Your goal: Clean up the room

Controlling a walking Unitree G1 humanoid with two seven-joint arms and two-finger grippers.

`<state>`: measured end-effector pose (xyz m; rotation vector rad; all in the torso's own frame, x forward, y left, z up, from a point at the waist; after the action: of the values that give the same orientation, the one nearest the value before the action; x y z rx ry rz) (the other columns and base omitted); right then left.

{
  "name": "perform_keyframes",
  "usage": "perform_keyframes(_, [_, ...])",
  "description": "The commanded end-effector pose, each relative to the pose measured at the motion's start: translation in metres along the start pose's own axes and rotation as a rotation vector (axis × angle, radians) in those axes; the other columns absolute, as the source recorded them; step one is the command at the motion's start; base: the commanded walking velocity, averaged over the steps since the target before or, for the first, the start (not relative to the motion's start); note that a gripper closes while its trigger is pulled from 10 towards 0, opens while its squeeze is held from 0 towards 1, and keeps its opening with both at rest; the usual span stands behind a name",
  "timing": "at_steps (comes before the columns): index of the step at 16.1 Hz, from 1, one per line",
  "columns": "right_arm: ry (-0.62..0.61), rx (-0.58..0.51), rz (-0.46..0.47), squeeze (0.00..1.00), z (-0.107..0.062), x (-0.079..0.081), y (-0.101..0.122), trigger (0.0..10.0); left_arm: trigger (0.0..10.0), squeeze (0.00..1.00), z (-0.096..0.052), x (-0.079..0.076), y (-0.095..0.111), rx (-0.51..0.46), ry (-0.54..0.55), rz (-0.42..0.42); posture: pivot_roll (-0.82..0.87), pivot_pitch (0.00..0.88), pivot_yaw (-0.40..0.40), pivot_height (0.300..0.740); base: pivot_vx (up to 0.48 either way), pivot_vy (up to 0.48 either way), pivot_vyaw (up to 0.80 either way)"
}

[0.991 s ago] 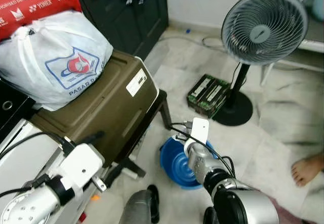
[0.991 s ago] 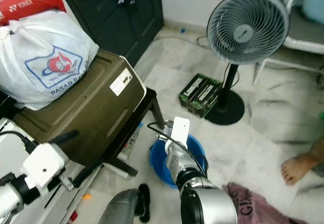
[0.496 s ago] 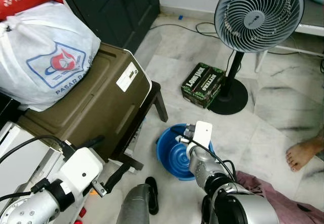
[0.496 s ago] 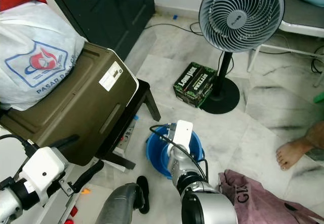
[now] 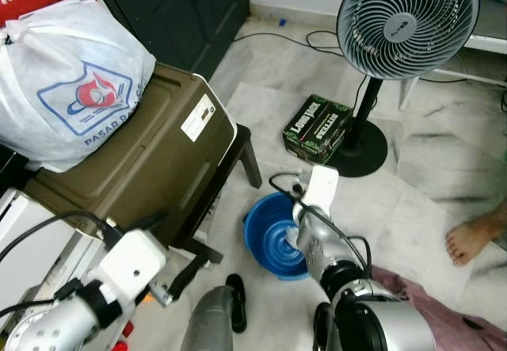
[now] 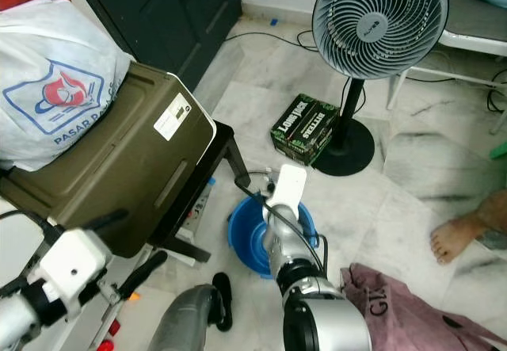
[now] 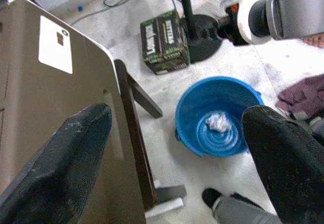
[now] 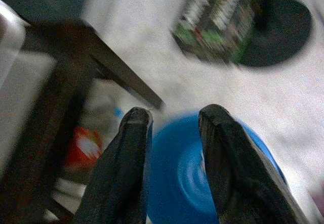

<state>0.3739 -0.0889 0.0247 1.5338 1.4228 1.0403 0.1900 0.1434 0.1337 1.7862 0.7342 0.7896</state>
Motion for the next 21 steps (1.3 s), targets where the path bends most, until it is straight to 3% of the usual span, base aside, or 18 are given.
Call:
perform_keyframes(1, [0.126, -0.022, 0.016, 1.0, -0.007, 0.036, 0.003, 10.0, 10.0, 0.0, 0.002, 0.001, -0.008, 0.025, 0.014, -0.005, 0.24, 0.271, 0.131, 0.74, 0.0, 0.0, 0.0])
perform_keyframes(3, [0.34, -0.13, -0.067, 1.0, -0.027, 0.064, 0.015, 10.0, 10.0, 0.0, 0.015, 0.006, -0.008, -0.011, 0.051, -0.015, 0.2, 0.238, 0.097, 0.74, 0.0, 0.0, 0.0])
perform_keyframes(4, [0.373, -0.145, -0.086, 1.0, -0.032, 0.065, 0.015, 10.0, 10.0, 0.0, 0.019, 0.008, -0.007, -0.022, 0.065, -0.021, 0.17, 0.221, 0.08, 0.74, 0.0, 0.0, 0.0])
perform_keyframes(5, [0.442, -0.191, -0.147, 1.0, -0.05, 0.061, 0.013, 10.0, 10.0, 0.0, 0.031, 0.011, -0.006, -0.057, 0.1, -0.045, 0.14, 0.194, 0.057, 0.74, 0.0, 0.0, 0.0])
perform_keyframes(7, [0.54, -0.233, -0.192, 1.0, -0.078, 0.048, 0.014, 10.0, 10.0, 0.0, 0.045, 0.012, -0.007, -0.098, 0.139, -0.066, 0.09, 0.146, 0.02, 0.74, 0.0, 0.0, 0.0])
perform_keyframes(9, [0.511, -0.266, -0.28, 1.0, -0.082, 0.022, 0.018, 10.0, 10.0, 0.0, 0.062, 0.015, -0.008, -0.137, 0.181, -0.072, 0.03, 0.067, -0.017, 0.74, 0.0, 0.0, 0.0])
perform_keyframes(12, [0.43, -0.286, -0.291, 1.0, -0.093, -0.013, 0.023, 10.0, 10.0, 0.0, 0.077, 0.026, -0.015, -0.169, 0.285, -0.134, -0.02, 0.0, -0.014, 0.74, 0.0, 0.0, 0.0])
perform_keyframes(13, [0.406, -0.288, -0.268, 0.86, -0.097, -0.021, 0.024, 10.0, 10.0, 0.0, 0.079, 0.029, -0.014, -0.181, 0.305, -0.131, -0.03, 0.0, -0.016, 0.74, 0.0, 0.0, 0.0])
perform_keyframes(14, [0.342, -0.279, -0.313, 0.0, -0.101, -0.036, 0.021, 10.0, 10.0, 0.0, 0.084, 0.037, -0.016, -0.193, 0.342, -0.127, -0.04, 0.0, -0.024, 0.74, 0.0, 0.0, 0.0])
perform_keyframes(17, [0.207, -0.292, -0.393, 0.0, -0.101, -0.061, 0.025, 10.0, 10.0, 0.0, 0.086, 0.06, -0.019, -0.208, 0.478, -0.123, -0.04, 0.0, -0.049, 0.74, 0.0, 0.0, 0.0])
perform_keyframes(18, [0.139, -0.243, -0.402, 0.0, -0.098, -0.07, 0.021, 10.0, 10.0, 0.0, 0.083, 0.074, -0.026, -0.201, 0.585, -0.108, -0.05, 0.0, -0.052, 0.74, 0.0, 0.0, 0.0])
perform_keyframes(21, [0.101, -0.237, -0.398, 0.0, -0.094, -0.076, 0.022, 10.0, 10.0, 0.0, 0.077, 0.083, -0.032, -0.206, 0.681, -0.137, -0.04, 0.0, -0.051, 0.74, 0.0, 0.0, 0.0])
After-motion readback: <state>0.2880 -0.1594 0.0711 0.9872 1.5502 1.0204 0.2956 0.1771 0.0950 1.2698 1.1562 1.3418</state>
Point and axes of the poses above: a point about 5 cm out from each wrist's last joint towards the gripper, its own z axis pointing out of the wrist towards the gripper, its own y axis along the axis of the wrist's last joint, x = y × z, the point moved 5 cm from there along z, pointing out of the wrist towards the gripper, and after that the axes turned 10 degrees about -z, right-handed, at the moved point
